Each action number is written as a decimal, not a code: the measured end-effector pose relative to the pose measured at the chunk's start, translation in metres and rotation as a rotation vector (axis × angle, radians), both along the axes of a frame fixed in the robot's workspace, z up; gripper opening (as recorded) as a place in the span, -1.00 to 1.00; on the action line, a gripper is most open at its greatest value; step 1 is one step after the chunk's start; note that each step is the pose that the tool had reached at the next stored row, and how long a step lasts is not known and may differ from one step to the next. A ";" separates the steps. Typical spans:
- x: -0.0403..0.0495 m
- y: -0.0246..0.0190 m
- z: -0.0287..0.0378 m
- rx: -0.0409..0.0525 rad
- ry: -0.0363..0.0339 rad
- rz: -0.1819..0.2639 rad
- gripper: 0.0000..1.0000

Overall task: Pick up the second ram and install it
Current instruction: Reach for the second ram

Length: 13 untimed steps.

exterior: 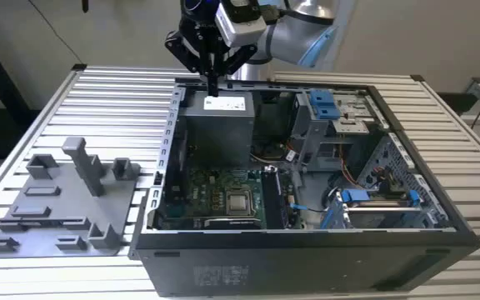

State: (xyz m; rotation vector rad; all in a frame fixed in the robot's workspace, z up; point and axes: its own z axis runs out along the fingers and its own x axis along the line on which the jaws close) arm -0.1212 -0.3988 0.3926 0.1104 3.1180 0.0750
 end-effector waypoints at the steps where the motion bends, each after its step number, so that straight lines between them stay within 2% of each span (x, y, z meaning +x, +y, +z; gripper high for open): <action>1: 0.0000 0.0000 0.0000 0.0000 0.0000 0.000 -0.79; 13: 0.0001 0.0000 0.0000 0.0000 0.0000 0.000 -0.79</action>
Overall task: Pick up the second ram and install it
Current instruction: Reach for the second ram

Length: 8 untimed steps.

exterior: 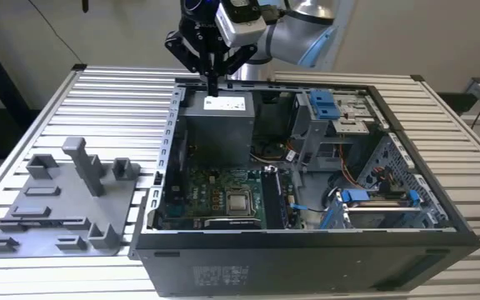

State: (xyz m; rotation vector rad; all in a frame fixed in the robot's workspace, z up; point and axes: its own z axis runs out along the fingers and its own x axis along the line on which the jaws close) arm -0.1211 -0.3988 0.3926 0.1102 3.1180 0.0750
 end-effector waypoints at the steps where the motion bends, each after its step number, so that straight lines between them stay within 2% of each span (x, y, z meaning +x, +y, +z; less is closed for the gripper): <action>1: -0.0007 0.0000 0.0000 -0.0001 0.0000 0.000 -0.79; 8: -0.0136 0.0000 0.0000 0.0000 0.0000 0.000 -0.79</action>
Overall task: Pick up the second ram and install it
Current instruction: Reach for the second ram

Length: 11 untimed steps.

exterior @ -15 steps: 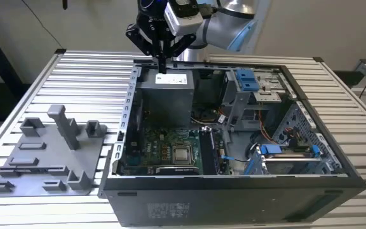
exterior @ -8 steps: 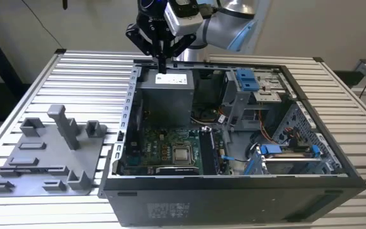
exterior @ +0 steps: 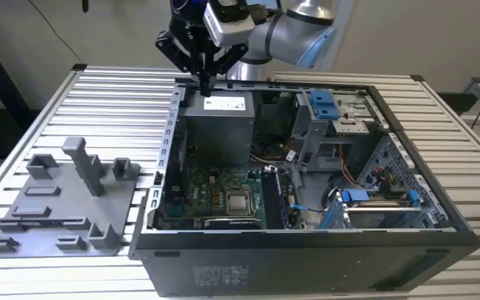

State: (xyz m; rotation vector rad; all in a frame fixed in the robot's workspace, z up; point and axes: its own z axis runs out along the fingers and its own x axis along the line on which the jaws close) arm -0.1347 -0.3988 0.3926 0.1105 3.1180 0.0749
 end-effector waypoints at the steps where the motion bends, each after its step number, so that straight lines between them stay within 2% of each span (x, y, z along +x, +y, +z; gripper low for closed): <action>1: -0.0023 0.0000 0.0000 0.0000 0.0000 0.000 -0.79; 11: -0.0279 0.0002 -0.0001 0.0000 0.0000 0.000 -0.79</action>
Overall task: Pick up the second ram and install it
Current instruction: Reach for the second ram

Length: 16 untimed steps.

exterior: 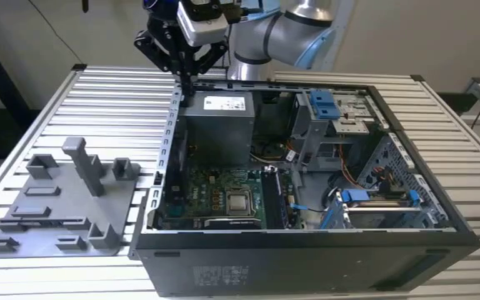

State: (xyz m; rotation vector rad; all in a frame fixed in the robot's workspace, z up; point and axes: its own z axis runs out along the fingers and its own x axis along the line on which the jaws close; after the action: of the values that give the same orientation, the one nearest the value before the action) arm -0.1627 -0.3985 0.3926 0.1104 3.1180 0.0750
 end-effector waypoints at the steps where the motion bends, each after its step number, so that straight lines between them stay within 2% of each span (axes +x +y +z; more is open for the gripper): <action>1: -0.0026 0.0000 0.0000 -0.0001 0.0000 0.000 -0.79; 5: -0.0133 0.0000 -0.0001 0.0001 0.0000 0.000 -0.79; 16: -0.0501 0.0000 -0.0002 0.0000 0.0000 0.000 -0.79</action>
State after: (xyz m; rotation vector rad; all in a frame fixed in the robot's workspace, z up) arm -0.2128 -0.3986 0.3924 0.1103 3.1180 0.0750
